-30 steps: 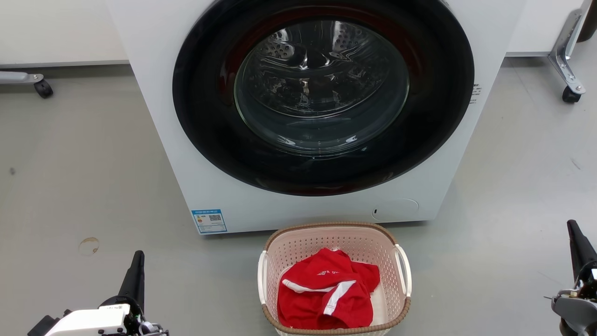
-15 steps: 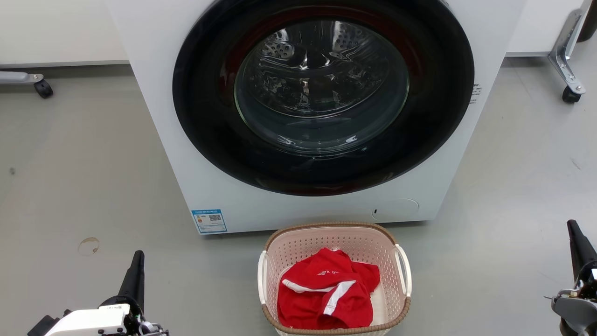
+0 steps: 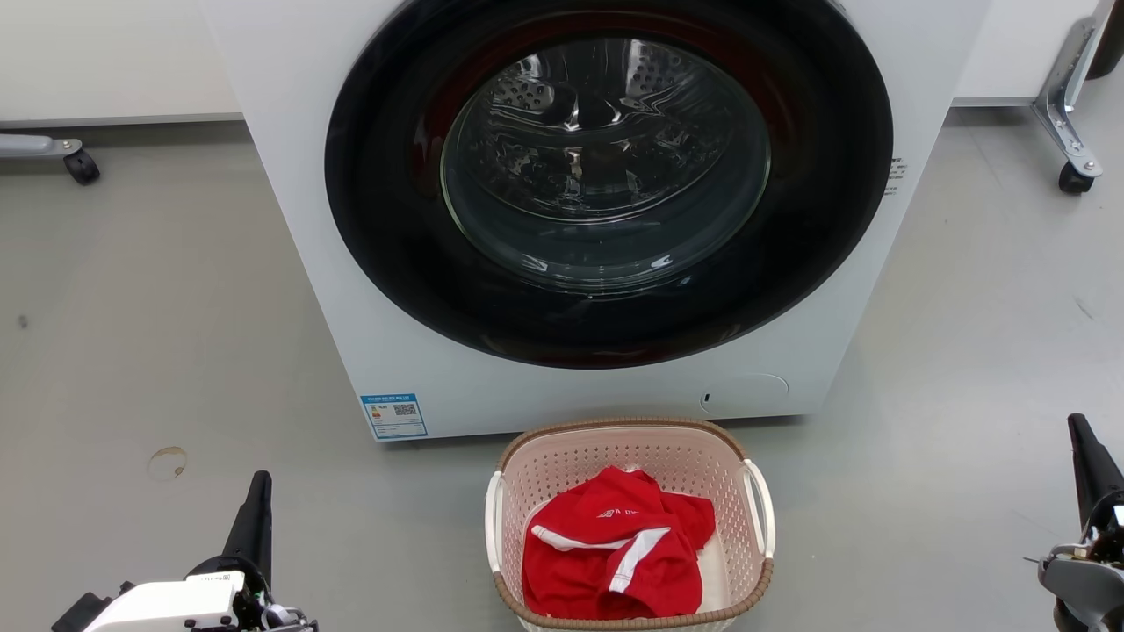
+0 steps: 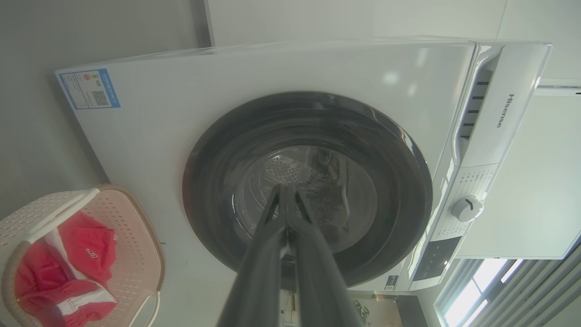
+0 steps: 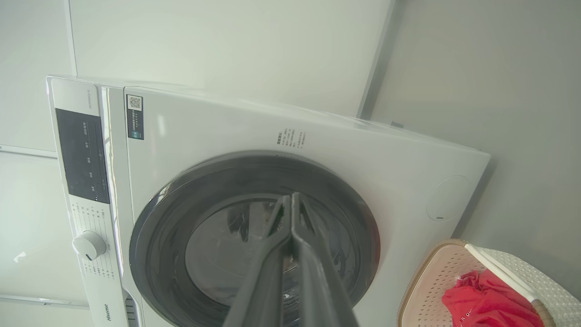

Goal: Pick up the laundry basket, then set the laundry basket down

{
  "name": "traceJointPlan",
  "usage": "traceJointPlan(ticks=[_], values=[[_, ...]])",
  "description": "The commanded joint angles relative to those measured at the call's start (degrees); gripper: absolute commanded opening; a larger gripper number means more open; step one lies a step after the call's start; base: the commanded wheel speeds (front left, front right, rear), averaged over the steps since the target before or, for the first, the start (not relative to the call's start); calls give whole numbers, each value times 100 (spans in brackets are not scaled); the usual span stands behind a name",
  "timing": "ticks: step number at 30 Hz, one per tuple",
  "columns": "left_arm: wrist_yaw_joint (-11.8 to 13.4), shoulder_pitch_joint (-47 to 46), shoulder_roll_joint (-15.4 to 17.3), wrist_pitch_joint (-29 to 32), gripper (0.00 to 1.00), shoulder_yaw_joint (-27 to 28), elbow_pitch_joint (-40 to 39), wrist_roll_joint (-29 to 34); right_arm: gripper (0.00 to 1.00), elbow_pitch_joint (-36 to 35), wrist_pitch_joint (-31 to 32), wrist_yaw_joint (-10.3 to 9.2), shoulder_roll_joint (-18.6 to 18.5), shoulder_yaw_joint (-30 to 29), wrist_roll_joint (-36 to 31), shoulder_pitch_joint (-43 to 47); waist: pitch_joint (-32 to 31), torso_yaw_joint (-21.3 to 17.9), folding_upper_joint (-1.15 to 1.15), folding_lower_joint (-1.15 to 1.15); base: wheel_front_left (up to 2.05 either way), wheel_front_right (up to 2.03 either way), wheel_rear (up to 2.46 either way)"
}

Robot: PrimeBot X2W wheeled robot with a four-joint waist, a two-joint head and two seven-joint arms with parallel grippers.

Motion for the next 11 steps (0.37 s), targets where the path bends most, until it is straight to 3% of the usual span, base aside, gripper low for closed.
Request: traceJointPlan(ticks=[1,11], values=[[-58,-308,67,37,0,181,-174,-34,0,-178,47,29,-172,95,31,-276,0,0,0,0,0,0,0],[-58,-308,67,37,0,181,-174,-34,0,-178,47,29,-172,96,32,-276,0,0,0,0,0,0,0]])
